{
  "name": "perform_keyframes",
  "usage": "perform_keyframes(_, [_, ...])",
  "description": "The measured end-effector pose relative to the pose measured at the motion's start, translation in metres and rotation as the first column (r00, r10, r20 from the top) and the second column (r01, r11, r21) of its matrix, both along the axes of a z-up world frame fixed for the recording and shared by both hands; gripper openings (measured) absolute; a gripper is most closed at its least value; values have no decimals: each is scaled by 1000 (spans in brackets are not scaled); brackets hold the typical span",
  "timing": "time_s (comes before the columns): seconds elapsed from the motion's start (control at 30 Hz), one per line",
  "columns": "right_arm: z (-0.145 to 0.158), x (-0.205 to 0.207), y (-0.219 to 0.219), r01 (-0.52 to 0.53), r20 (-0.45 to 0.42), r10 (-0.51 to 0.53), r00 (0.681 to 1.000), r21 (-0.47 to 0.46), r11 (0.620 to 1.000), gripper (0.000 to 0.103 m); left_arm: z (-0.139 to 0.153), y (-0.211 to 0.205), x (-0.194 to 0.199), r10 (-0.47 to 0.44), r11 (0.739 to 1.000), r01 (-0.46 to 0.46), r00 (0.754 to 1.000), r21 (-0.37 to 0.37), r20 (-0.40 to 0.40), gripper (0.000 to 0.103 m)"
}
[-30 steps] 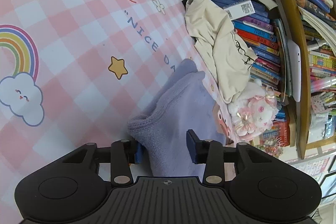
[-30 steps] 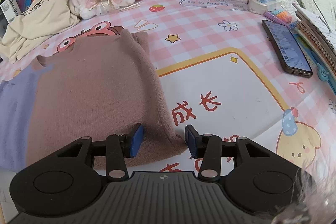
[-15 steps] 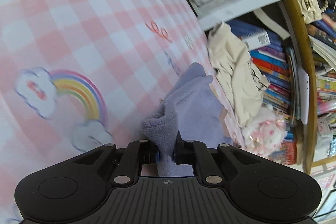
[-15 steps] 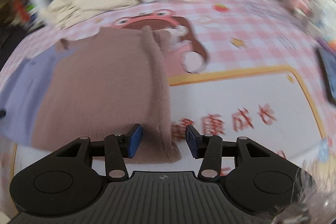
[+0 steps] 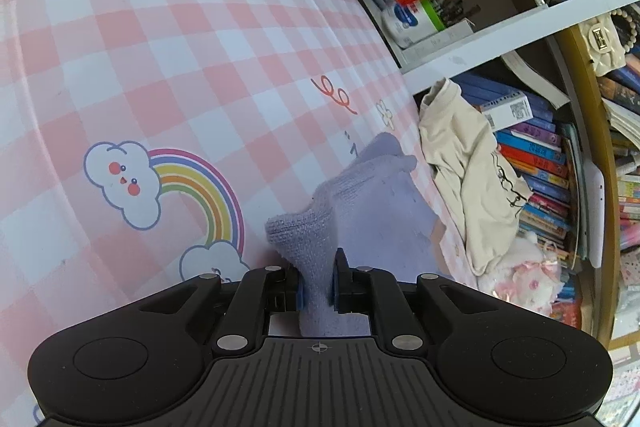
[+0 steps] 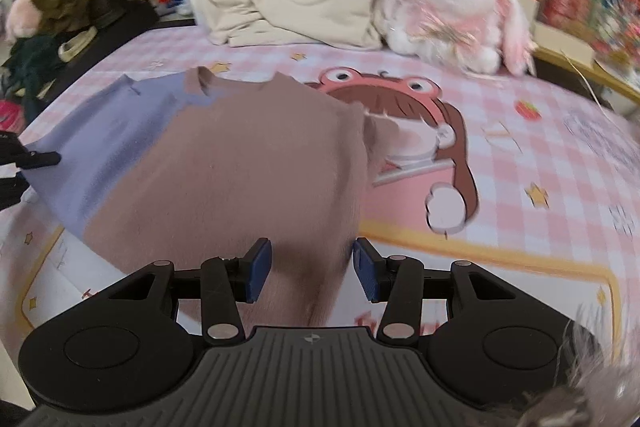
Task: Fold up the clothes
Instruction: 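Grasp the hem with the left gripper while the right gripper grasps the mauve hem, then lift the hem with both grippers and fold it up toward the collar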
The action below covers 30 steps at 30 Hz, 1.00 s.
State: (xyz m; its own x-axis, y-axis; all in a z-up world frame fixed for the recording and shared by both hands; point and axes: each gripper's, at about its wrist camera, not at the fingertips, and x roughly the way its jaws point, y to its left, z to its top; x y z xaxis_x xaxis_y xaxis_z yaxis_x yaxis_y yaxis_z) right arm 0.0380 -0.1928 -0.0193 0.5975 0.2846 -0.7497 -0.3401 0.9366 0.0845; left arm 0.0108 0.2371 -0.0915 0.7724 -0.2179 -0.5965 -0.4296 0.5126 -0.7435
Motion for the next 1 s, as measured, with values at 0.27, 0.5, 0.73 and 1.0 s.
perform_keyframes(0.27, [-10,22,-7,-69,-50,71,996,33,997,25,14,-10,0,-2,996,0,1000,93,20,10])
perform_keyframes(0.5, [-13,24,-15,-105,-48,109,993,76,992,24,72,-39,4,-99,966,68,988,251,115,10])
perform_keyframes(0.73, [-16,28,-22,-130,-44,136,990,113,985,24,138,-101,16,-272,907,176,939,384,213,10])
perform_keyframes(1.0, [-19,34,-29,-146,-53,157,986,170,974,25,161,-234,4,-590,670,430,803,606,82,18])
